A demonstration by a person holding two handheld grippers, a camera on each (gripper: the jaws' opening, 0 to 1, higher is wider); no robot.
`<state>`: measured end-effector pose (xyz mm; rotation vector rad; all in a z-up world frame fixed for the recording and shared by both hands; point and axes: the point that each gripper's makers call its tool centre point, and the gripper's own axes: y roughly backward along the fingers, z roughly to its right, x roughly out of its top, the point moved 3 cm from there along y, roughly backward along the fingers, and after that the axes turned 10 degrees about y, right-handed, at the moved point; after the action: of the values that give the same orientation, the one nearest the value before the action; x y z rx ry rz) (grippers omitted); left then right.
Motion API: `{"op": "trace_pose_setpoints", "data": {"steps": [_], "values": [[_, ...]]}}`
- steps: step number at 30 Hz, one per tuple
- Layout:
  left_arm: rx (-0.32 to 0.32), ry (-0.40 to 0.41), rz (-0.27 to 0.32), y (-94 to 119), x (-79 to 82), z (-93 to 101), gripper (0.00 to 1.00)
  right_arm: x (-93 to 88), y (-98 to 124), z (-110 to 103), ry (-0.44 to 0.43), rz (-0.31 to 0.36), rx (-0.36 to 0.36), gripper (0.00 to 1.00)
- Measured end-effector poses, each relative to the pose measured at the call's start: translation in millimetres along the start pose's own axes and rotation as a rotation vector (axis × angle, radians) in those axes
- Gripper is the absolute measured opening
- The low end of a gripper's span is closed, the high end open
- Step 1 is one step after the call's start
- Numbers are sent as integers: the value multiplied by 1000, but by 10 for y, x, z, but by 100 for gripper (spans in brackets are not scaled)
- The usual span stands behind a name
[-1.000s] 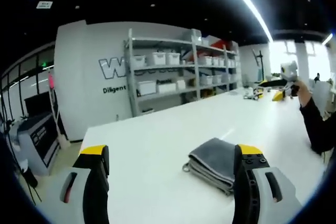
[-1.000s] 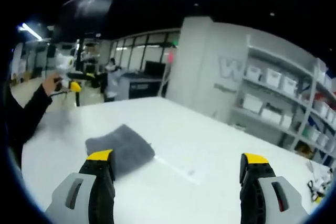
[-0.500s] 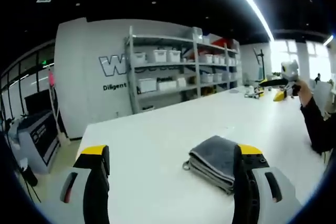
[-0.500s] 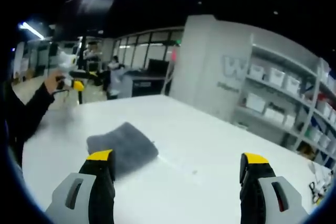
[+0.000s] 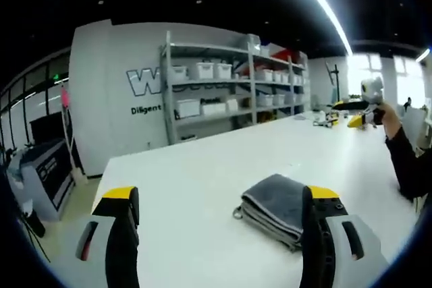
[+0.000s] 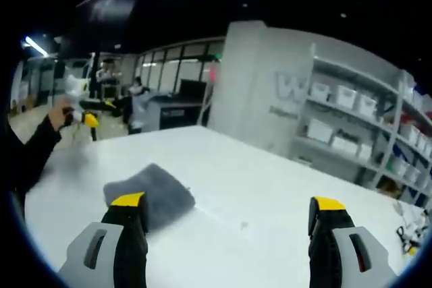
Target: Open the folded towel by lifting each exposed corner and separating the folded layers until the towel lies flat within the target outline without major curled edges
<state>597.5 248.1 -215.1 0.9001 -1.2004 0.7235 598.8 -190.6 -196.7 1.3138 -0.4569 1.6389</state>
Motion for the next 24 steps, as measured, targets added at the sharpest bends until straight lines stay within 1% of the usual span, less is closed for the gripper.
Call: {"op": "trace_pose_setpoints", "data": {"steps": [4, 5, 7, 8, 10, 14, 20, 24], "values": [[2, -6, -1, 1, -3, 17, 98, 21, -6, -22, 10, 4, 5, 100], [4, -5, -3, 1, -5, 19, 98, 24, -18, -52, 17, 4, 15, 100], [10, 7, -6, -1, -7, 14, 99, 4, -33, -182, 45, -8, 77, 100], [11, 10, -5, -2, -6, 9, 99, -7, -36, -241, 54, -14, 94, 100], [10, 15, -6, -2, -8, -7, 99, -15, -60, -276, 69, -23, 97, 100], [14, 23, 2, 12, 10, -38, 99, -19, -65, -254, 72, -28, 88, 100], [7, 12, 11, 25, 46, -8, 99, 8, -39, -255, 76, -19, 80, 100], [4, 11, 7, 21, 47, -7, 99, 5, -49, -263, 78, -20, 85, 100]]}}
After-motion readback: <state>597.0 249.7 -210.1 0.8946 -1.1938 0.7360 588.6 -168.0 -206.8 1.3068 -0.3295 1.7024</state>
